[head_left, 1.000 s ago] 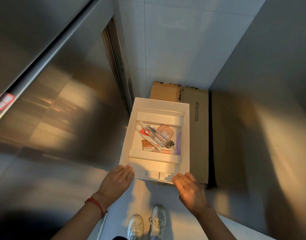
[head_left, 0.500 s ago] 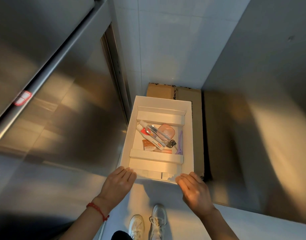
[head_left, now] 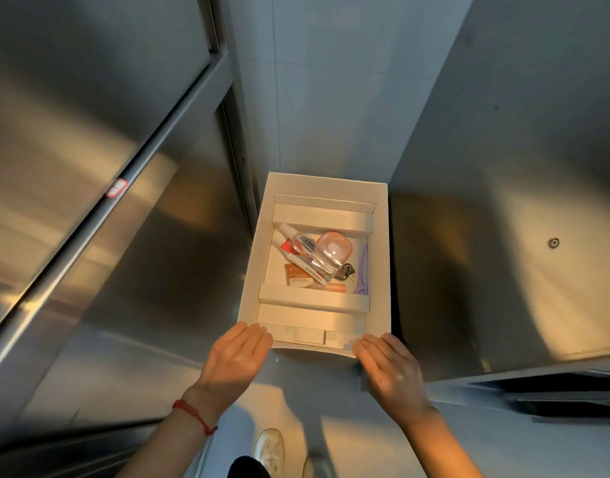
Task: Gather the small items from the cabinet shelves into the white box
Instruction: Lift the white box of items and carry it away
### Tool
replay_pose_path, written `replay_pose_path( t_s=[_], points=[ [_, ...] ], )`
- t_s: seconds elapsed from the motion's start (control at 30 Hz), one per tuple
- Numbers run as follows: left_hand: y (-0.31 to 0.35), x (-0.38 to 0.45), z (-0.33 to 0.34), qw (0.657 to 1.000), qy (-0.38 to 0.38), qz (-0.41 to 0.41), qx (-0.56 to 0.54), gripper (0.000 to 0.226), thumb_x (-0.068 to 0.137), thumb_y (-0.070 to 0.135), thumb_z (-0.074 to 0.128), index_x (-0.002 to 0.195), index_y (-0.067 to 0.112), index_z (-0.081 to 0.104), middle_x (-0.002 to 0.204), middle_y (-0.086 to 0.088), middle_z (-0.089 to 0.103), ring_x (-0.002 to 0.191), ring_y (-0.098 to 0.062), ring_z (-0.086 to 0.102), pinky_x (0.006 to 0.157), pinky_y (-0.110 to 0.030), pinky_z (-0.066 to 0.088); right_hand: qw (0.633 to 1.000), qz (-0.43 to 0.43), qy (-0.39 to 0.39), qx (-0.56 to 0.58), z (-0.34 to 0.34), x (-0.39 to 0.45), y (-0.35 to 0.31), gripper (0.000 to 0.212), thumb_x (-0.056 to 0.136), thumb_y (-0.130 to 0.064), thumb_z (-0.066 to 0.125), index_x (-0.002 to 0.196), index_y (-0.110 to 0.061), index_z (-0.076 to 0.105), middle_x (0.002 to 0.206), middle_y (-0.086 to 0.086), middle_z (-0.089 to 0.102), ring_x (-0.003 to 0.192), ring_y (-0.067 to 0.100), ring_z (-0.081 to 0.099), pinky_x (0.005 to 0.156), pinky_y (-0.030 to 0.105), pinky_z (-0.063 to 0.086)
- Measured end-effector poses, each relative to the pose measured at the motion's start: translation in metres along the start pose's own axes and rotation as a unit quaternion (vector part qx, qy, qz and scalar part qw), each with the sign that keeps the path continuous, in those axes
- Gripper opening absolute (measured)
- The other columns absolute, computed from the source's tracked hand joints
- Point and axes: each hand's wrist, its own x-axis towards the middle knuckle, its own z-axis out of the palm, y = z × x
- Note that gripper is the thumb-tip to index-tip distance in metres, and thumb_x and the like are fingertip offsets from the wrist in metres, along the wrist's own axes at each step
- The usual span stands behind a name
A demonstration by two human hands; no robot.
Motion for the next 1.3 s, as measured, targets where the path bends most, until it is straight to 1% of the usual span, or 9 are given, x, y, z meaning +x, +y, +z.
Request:
replay_pose_path(
  t_s=[0.17,0.27,0.37,0.47,0.6,0.7,0.8,0.9,1.3],
  points=[
    [0.019,0.004,-0.022,0.999,-0.007,-0.035,-0.008,0.035,0.043,0.005,0.091,0.073,0.002,0.074,0.073,-0.013,0.071,0.065,-0.024,0.070,0.067,-0.033,0.058,1.000,-0.020,-0.012,0.001,-0.029,0.003,0.004,0.037,0.042,0.003,0.091,0.074,-0.004,0.075,0.073,0.008,0.070,0.067,0.020,0.069,0.067,0.030,0.056],
    [0.032,0.003,-0.032,0.999,0.008,-0.050,-0.001,0.022,0.059,-0.001,0.083,0.077,0.003,0.072,0.074,-0.013,0.071,0.066,-0.024,0.070,0.073,-0.033,0.056,0.999,-0.031,-0.010,-0.001,-0.044,0.003,0.006,0.040,0.037,0.003,0.092,0.073,-0.005,0.075,0.073,0.007,0.071,0.067,0.020,0.069,0.068,0.031,0.056],
    [0.042,0.004,-0.047,0.998,0.025,-0.051,0.016,0.003,0.075,0.004,0.072,0.073,0.004,0.073,0.073,-0.012,0.071,0.065,-0.023,0.069,0.068,-0.030,0.057,0.999,-0.039,0.009,-0.005,-0.056,0.002,0.006,0.035,0.042,0.002,0.090,0.072,-0.005,0.074,0.072,0.007,0.070,0.066,0.019,0.069,0.069,0.031,0.056],
    [0.050,0.005,-0.064,0.997,0.043,-0.059,0.031,0.031,0.092,0.004,0.050,0.072,0.004,0.073,0.071,-0.011,0.070,0.064,-0.022,0.068,0.067,-0.030,0.057,0.998,-0.048,0.031,-0.001,-0.066,0.003,0.002,0.021,0.053,0.004,0.080,0.071,-0.005,0.073,0.070,0.007,0.069,0.065,0.020,0.068,0.067,0.031,0.056],
    [0.060,0.003,-0.091,0.996,0.056,-0.060,0.046,0.008,0.067,-0.001,0.065,0.069,0.003,0.072,0.069,-0.012,0.069,0.061,-0.022,0.068,0.063,-0.029,0.058,0.997,-0.062,0.049,-0.013,-0.080,0.003,-0.007,0.012,0.068,0.001,0.064,0.070,-0.006,0.072,0.068,0.007,0.067,0.062,0.021,0.066,0.067,0.030,0.055],
    [0.066,-0.001,-0.109,0.996,0.042,-0.067,0.049,0.021,0.051,0.001,0.083,0.069,0.003,0.073,0.070,-0.012,0.070,0.062,-0.022,0.068,0.062,-0.029,0.058,0.995,-0.075,0.064,-0.019,-0.088,0.003,-0.014,0.012,0.072,-0.001,0.062,0.071,-0.006,0.072,0.068,0.007,0.067,0.062,0.022,0.066,0.068,0.031,0.056],
    [0.071,-0.009,-0.124,0.996,0.038,-0.070,0.049,0.035,0.040,0.004,0.092,0.069,0.003,0.073,0.070,-0.012,0.070,0.062,-0.022,0.069,0.062,-0.030,0.058,0.993,-0.081,0.086,-0.022,-0.097,0.001,-0.023,0.028,0.088,-0.004,0.050,0.072,-0.006,0.073,0.071,0.008,0.069,0.065,0.021,0.067,0.070,0.031,0.056],
    [0.074,-0.016,-0.135,0.996,0.037,-0.063,0.051,0.042,0.035,0.009,0.094,0.071,0.003,0.073,0.071,-0.012,0.071,0.064,-0.022,0.070,0.064,-0.032,0.058,0.992,-0.084,0.089,-0.027,-0.109,-0.002,-0.034,0.005,0.072,-0.008,0.069,0.073,-0.007,0.074,0.074,0.008,0.071,0.068,0.020,0.069,0.071,0.031,0.056],
    [0.093,-0.056,-0.178,0.997,0.041,-0.034,0.049,0.047,0.032,0.012,0.095,0.073,0.003,0.074,0.073,-0.012,0.072,0.066,-0.023,0.071,0.064,-0.035,0.058,0.991,-0.060,0.101,-0.058,-0.155,-0.032,-0.095,0.021,0.059,-0.016,0.087,0.073,-0.008,0.074,0.075,0.007,0.071,0.069,0.019,0.068,0.071,0.030,0.056]
  ],
)
